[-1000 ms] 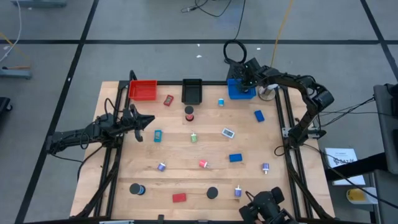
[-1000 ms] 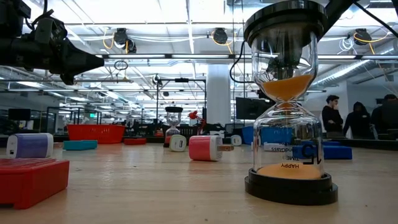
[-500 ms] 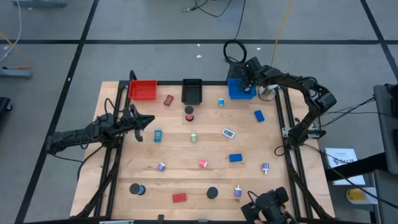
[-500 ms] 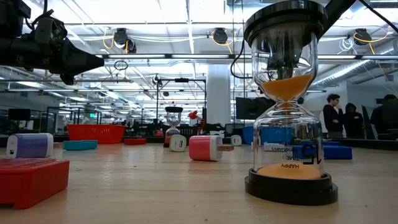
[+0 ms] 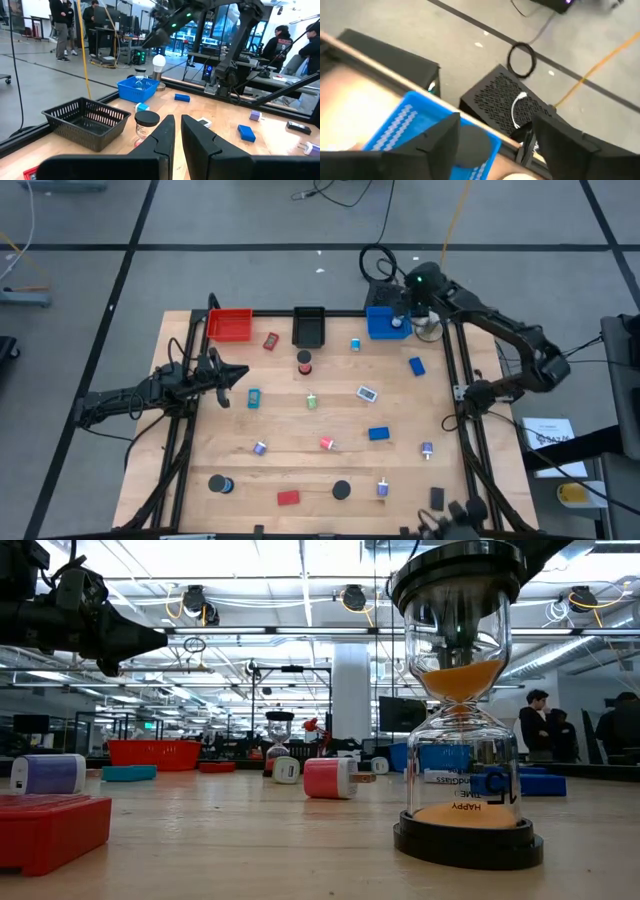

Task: Pick & Place Office items
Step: Put the light blue digital clock into the red bin

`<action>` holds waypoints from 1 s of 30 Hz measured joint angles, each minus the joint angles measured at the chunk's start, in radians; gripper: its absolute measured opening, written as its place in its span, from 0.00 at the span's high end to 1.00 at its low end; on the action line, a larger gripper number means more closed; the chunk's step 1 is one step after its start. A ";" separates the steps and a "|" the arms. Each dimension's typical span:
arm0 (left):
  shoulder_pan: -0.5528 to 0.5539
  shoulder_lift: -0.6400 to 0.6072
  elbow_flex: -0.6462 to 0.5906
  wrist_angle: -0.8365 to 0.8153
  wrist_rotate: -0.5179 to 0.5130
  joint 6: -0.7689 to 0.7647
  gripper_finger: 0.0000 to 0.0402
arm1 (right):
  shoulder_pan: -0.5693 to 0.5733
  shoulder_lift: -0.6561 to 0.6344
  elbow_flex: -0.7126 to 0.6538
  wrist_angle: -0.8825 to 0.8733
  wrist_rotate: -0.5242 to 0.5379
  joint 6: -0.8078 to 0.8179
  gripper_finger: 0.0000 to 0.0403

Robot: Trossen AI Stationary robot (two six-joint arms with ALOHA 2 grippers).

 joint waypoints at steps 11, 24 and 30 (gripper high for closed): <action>0.000 0.000 0.000 0.000 0.000 0.000 0.90 | 0.277 -0.298 -0.439 0.437 -0.150 0.005 0.97; 0.000 0.000 0.000 0.000 0.000 0.000 0.90 | 0.515 -0.443 -0.814 1.088 -0.187 0.038 1.00; 0.000 0.000 0.000 0.000 0.000 0.000 0.90 | 0.556 -0.443 -0.835 1.123 -0.186 0.035 1.00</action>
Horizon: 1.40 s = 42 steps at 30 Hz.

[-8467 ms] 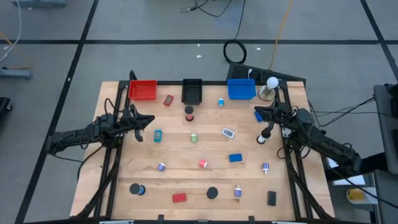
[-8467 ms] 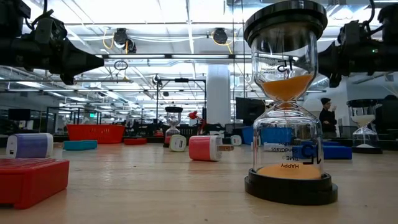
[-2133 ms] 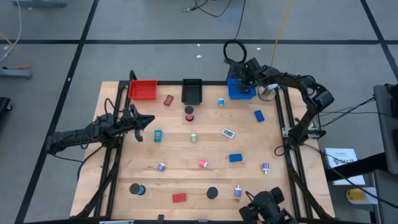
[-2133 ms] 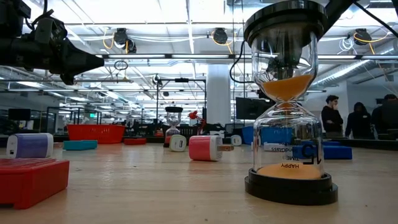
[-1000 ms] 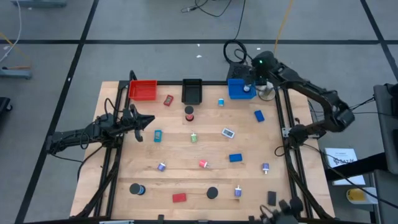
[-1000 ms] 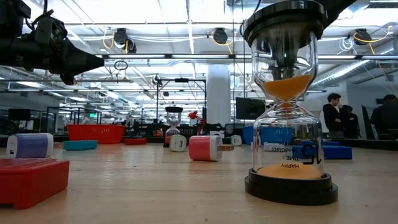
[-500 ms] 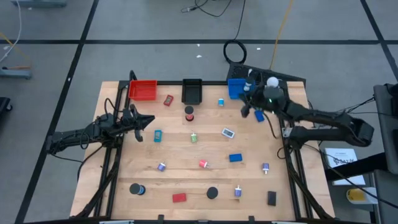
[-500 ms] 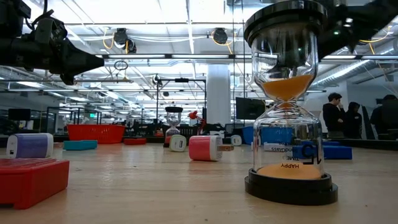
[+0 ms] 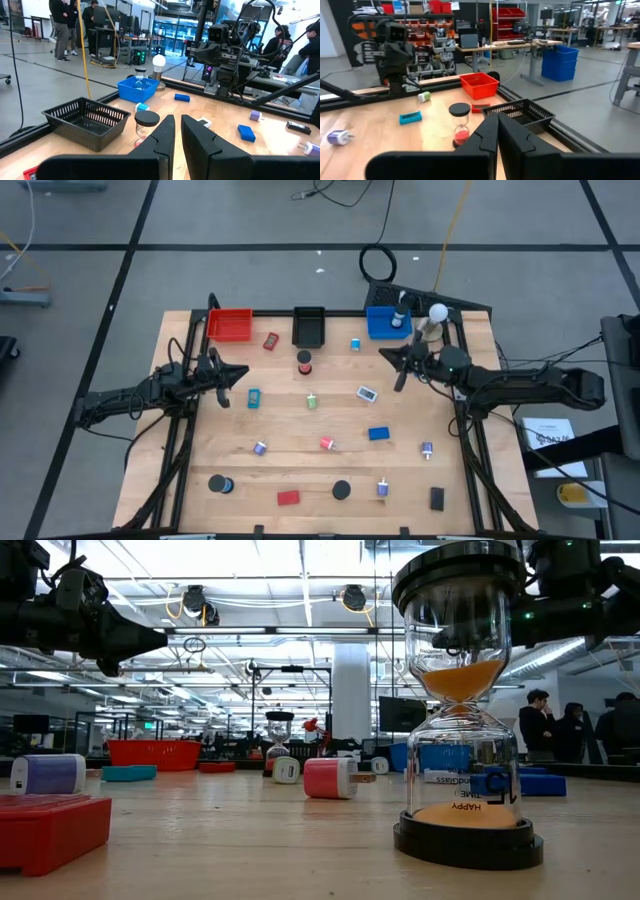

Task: Pick & Place Office items
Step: Put the light blue digital clock into the red bin

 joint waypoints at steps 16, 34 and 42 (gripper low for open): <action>0.000 0.000 0.000 0.000 0.000 0.000 0.90 | 0.037 0.005 0.000 0.006 -0.043 -0.025 1.00; 0.000 0.000 0.000 0.000 0.000 -0.001 0.90 | 0.392 0.151 0.000 0.074 0.081 -0.050 1.00; 0.000 0.000 0.000 0.000 0.000 0.000 0.90 | 0.474 0.151 0.000 0.099 0.187 -0.050 1.00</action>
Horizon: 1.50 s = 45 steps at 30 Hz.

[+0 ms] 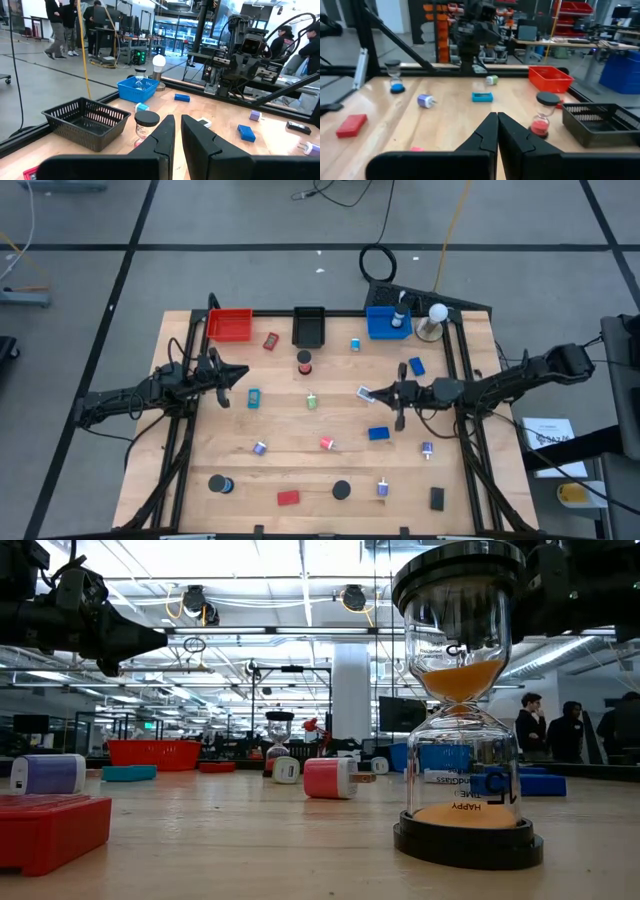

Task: Pick & Place Office items
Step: Put the light blue digital clock into the red bin

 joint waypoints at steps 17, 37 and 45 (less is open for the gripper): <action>0.000 0.000 0.000 0.212 0.089 -0.260 0.90 | 0.003 0.061 -0.089 0.142 -0.002 0.055 1.00; -0.054 0.214 0.051 0.150 0.045 -0.113 0.98 | 0.002 0.064 -0.100 0.173 -0.001 0.052 1.00; -0.147 0.525 0.238 0.083 0.028 0.025 0.96 | 0.002 0.064 -0.101 0.170 0.000 0.052 1.00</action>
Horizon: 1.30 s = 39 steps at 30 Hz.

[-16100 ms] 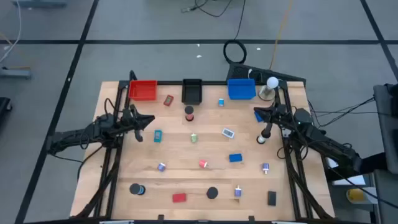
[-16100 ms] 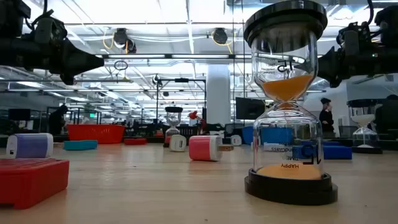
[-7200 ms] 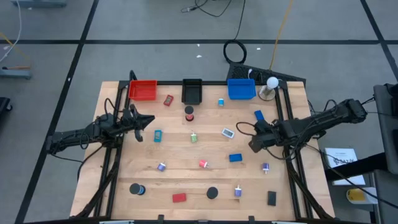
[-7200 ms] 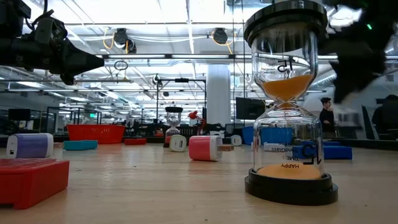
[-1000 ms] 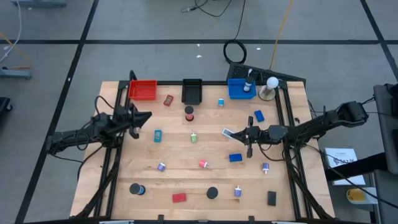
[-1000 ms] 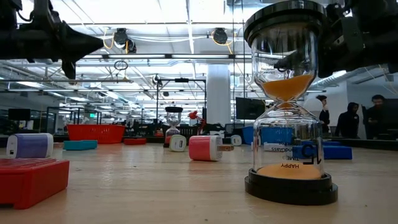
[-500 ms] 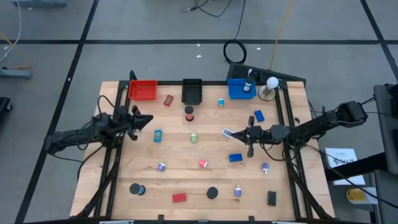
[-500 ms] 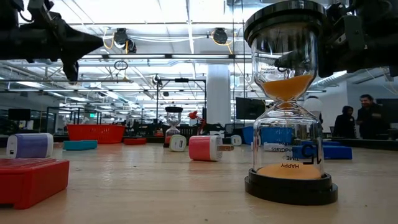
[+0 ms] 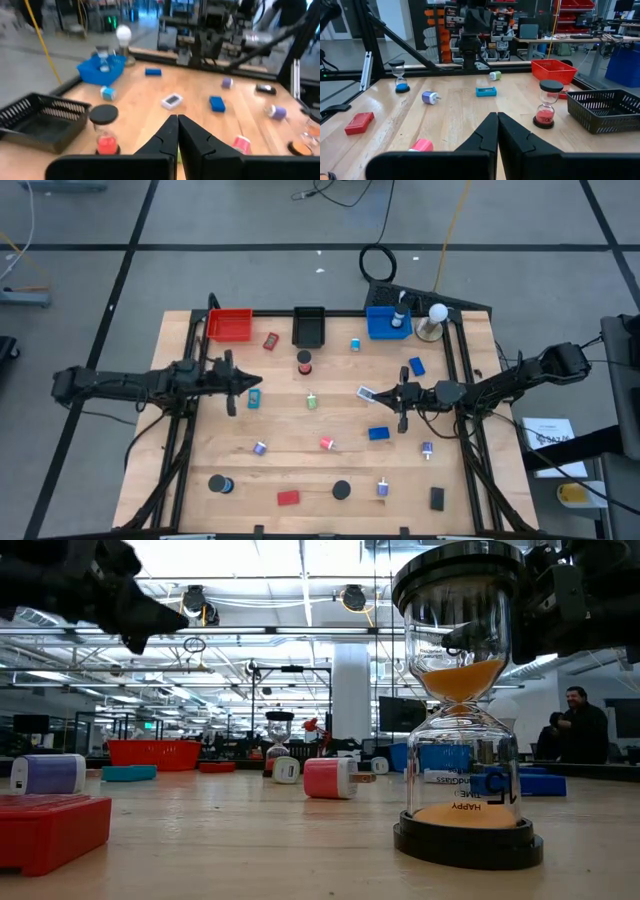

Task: Pick & Place Office items
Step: Put the light blue digital clock into the red bin

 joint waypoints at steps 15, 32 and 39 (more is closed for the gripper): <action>-0.202 0.434 0.337 -0.443 -0.182 -0.130 0.96 | 0.000 0.000 0.000 -0.003 0.000 -0.001 1.00; -0.366 0.614 0.373 -0.446 -0.293 -0.503 0.97 | -0.003 0.000 0.000 -0.004 0.000 -0.097 0.99; -0.361 0.621 0.373 -0.444 -0.315 -0.703 0.91 | -0.003 0.000 0.000 -0.005 0.000 -0.113 0.99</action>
